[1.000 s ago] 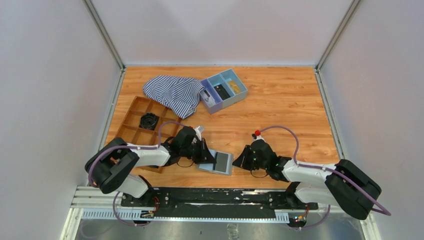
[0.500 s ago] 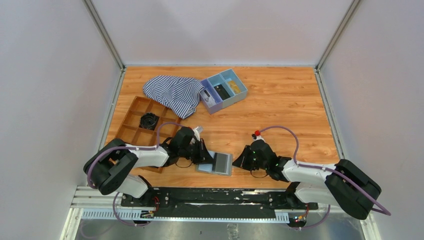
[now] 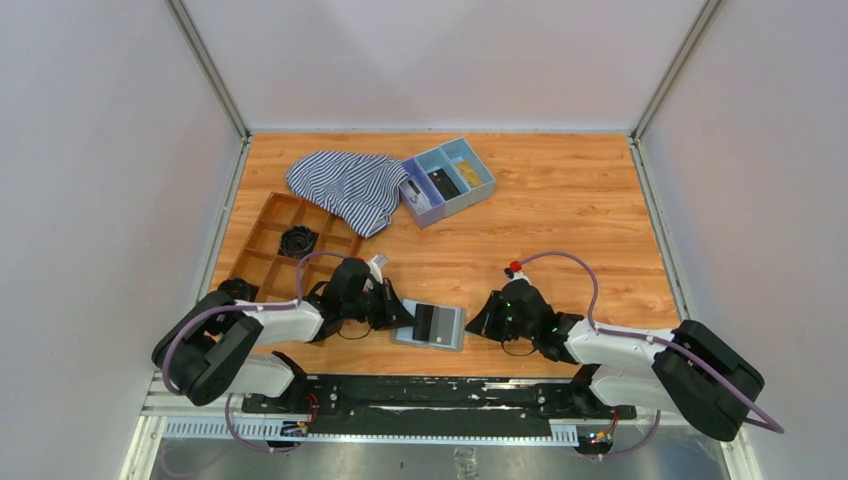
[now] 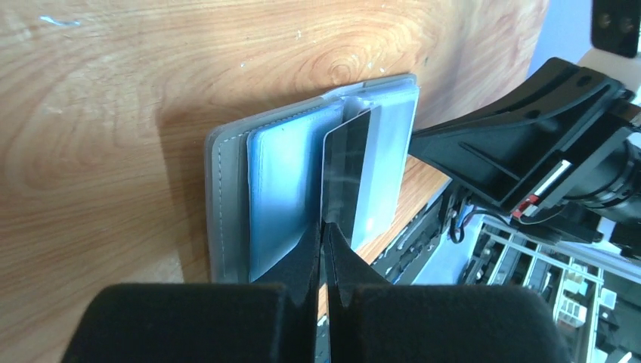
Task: Take the credit cards out of the card holder
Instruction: Remove the credit card from the card holder.
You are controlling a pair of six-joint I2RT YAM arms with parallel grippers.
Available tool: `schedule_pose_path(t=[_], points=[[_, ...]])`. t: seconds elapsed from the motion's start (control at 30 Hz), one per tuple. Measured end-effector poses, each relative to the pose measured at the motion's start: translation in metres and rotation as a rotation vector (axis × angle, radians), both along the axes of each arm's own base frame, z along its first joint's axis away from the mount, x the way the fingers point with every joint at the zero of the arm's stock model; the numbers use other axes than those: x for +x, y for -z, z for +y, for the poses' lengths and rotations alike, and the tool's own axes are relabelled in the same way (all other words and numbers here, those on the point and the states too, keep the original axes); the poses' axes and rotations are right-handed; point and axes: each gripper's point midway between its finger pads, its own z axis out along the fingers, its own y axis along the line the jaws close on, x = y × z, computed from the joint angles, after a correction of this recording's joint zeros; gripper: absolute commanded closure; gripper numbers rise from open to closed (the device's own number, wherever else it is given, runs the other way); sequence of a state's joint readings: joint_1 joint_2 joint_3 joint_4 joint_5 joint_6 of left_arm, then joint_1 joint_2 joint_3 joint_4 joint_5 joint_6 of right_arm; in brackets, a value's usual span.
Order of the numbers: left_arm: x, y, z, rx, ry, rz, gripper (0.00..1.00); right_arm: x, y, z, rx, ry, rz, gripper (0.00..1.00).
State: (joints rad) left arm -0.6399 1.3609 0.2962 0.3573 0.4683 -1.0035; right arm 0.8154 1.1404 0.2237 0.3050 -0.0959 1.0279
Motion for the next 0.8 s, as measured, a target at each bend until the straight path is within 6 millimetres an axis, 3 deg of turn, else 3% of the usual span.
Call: schedule_pose_path(t=[0.47,0.8], points=[[0.007,-0.032,0.004,-0.071,-0.047,-0.074,1.00,-0.001,-0.001,-0.004,-0.012,0.008,-0.003,0.92],[0.009,-0.029,0.012,-0.001,-0.057,-0.062,1.00,-0.002,-0.001,-0.007,-0.023,0.009,-0.004,0.92]])
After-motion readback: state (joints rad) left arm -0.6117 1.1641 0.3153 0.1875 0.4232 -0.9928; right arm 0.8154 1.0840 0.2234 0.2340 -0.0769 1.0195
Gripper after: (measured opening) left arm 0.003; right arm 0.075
